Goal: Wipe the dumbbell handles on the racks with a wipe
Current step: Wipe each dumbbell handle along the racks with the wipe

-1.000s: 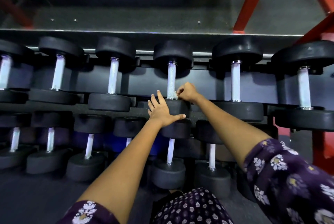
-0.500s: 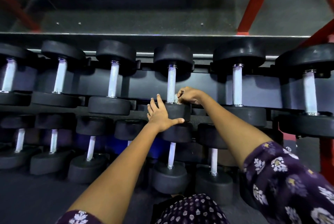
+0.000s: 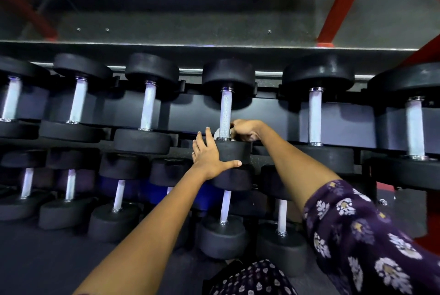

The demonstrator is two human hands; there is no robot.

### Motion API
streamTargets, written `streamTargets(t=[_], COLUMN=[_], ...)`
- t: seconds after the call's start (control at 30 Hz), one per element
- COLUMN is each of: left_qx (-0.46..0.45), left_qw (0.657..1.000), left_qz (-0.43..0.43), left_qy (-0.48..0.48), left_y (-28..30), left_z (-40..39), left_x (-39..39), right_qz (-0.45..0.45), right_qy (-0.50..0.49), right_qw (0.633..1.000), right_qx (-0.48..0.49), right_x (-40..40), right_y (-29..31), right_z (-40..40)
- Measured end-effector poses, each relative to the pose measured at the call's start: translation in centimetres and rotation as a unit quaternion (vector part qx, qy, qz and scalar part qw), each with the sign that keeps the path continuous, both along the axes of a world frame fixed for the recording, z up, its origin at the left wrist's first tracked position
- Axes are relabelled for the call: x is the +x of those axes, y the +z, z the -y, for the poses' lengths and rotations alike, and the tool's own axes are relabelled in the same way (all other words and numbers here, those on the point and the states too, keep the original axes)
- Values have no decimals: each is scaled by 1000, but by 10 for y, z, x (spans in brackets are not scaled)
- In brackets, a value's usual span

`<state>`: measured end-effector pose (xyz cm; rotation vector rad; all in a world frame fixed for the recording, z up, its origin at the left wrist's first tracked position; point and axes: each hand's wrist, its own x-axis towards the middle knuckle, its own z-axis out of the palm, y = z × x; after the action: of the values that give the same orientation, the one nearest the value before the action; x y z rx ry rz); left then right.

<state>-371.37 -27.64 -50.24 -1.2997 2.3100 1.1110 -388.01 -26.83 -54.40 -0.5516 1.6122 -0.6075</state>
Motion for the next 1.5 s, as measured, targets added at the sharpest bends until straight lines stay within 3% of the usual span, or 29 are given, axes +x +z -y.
streamTargets(t=[0.2, 0.33, 0.4, 0.5, 0.63, 0.8, 0.9, 1.03, 1.17, 1.33, 1.5], left_qx=[0, 0, 0, -1, -5, -8, -6, -10, -19, -10, -1], left_qw=[1000, 1000, 1000, 1000, 1000, 1000, 1000, 999, 996, 994, 996], left_qz=[-3, -6, -9, -3, 5, 7, 12, 33, 89, 105, 93], left_qy=[1, 4, 4, -1, -3, -7, -8, -10, -15, -12, -10], left_y=[3, 0, 0, 1, 2, 2, 3, 5, 10, 11, 9], left_z=[-1, 0, -1, -2, -2, -3, -1, -2, -2, -3, -4], left_x=[-2, -1, -1, 0, -2, -2, -3, -3, -8, -11, -9], right_qz=[106, 198, 191, 164, 152, 103, 70, -3, -182, -195, -197], right_qy=[-149, -314, -304, -253, -348, -331, -366, -402, -297, -338, -310], right_qw=[983, 927, 933, 953, 925, 938, 924, 909, 936, 916, 919], right_qx=[-25, -55, -33, 20, -19, -28, -89, -111, -50, -90, -142], right_x=[-5, -15, -12, 0, 4, 19, 9, 19, 38, 19, 37], right_y=[-15, 0, 5, 12, 17, 19, 29, 26, 1, 9, 12], right_z=[-8, 4, -1, -9, -1, -12, 4, 17, 3, 26, 9])
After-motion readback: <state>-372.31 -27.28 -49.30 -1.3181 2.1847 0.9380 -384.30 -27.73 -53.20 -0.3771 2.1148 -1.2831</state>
